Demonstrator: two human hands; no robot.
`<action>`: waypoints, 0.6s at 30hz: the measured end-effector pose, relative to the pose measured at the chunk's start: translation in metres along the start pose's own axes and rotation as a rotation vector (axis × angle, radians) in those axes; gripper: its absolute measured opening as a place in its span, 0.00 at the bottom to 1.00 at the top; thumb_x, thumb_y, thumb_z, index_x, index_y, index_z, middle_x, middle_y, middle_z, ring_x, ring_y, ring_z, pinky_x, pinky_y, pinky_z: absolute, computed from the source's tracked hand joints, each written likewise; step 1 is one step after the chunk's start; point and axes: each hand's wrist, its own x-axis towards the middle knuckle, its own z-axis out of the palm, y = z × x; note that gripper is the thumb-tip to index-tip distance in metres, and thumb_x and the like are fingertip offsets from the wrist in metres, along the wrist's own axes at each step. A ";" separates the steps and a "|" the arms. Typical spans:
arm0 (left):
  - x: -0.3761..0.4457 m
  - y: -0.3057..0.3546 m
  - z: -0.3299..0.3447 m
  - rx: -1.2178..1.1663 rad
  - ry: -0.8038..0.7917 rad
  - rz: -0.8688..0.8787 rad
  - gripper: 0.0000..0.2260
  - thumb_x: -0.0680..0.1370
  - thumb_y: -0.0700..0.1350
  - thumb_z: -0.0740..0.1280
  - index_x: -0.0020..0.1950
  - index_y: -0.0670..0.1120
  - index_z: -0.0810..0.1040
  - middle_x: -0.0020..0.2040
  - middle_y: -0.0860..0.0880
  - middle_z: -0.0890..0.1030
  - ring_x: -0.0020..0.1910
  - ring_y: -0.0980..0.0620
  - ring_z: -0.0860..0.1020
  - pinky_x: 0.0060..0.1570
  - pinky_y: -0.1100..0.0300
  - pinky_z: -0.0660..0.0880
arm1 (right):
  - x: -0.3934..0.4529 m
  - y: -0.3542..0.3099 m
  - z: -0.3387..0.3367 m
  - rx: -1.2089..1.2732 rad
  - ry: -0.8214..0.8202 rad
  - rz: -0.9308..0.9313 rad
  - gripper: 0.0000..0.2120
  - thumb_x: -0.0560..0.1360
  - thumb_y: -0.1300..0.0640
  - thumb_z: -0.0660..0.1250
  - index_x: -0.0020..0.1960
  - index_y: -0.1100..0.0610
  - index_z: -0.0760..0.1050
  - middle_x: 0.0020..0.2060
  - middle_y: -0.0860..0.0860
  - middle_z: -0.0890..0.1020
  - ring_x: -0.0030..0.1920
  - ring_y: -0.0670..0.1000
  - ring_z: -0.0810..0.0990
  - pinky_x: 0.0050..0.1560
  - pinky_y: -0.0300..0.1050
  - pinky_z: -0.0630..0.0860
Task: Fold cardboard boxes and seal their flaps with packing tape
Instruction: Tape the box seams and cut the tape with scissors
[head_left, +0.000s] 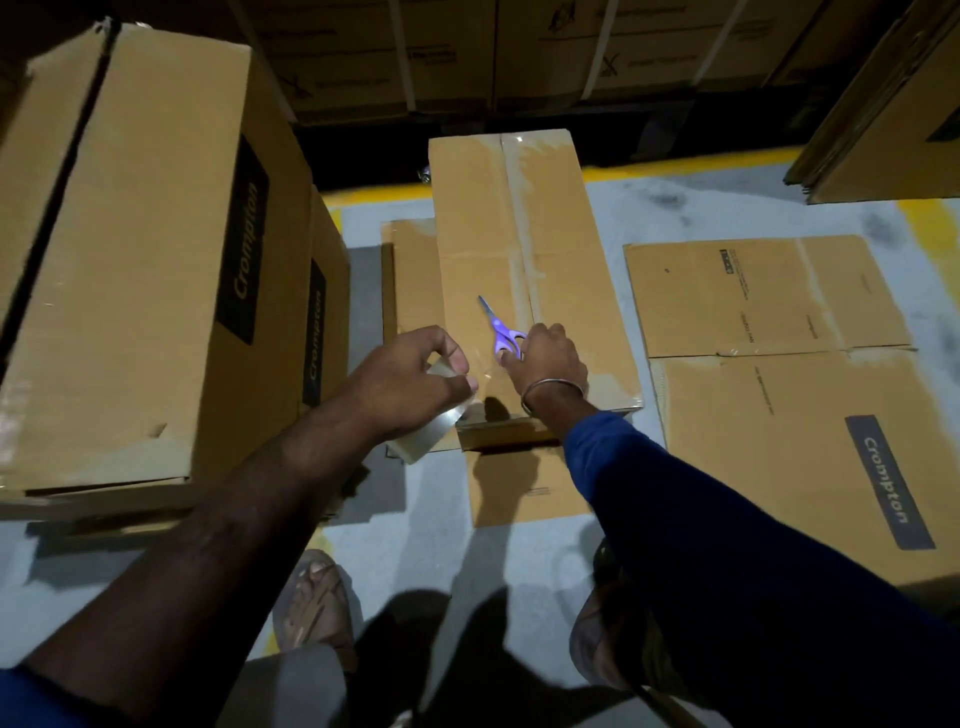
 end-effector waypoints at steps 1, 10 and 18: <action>0.000 -0.001 0.000 -0.017 0.003 0.009 0.05 0.78 0.50 0.73 0.49 0.54 0.78 0.49 0.48 0.86 0.48 0.46 0.82 0.48 0.49 0.80 | 0.003 -0.003 -0.001 -0.015 -0.016 0.001 0.24 0.78 0.39 0.68 0.64 0.57 0.75 0.61 0.56 0.75 0.61 0.60 0.77 0.54 0.53 0.74; -0.001 0.004 0.006 -0.047 -0.002 0.061 0.06 0.77 0.50 0.75 0.47 0.54 0.78 0.45 0.47 0.86 0.46 0.43 0.83 0.47 0.47 0.80 | 0.004 -0.007 -0.026 -0.022 -0.077 0.075 0.20 0.74 0.42 0.74 0.57 0.56 0.80 0.55 0.55 0.78 0.53 0.59 0.81 0.47 0.48 0.75; -0.022 0.025 0.002 -0.115 0.088 0.147 0.02 0.80 0.48 0.71 0.49 0.53 0.79 0.49 0.48 0.85 0.46 0.43 0.84 0.47 0.45 0.81 | -0.046 0.023 -0.047 0.350 -0.096 0.274 0.15 0.68 0.45 0.75 0.41 0.56 0.79 0.38 0.53 0.82 0.39 0.58 0.81 0.37 0.44 0.73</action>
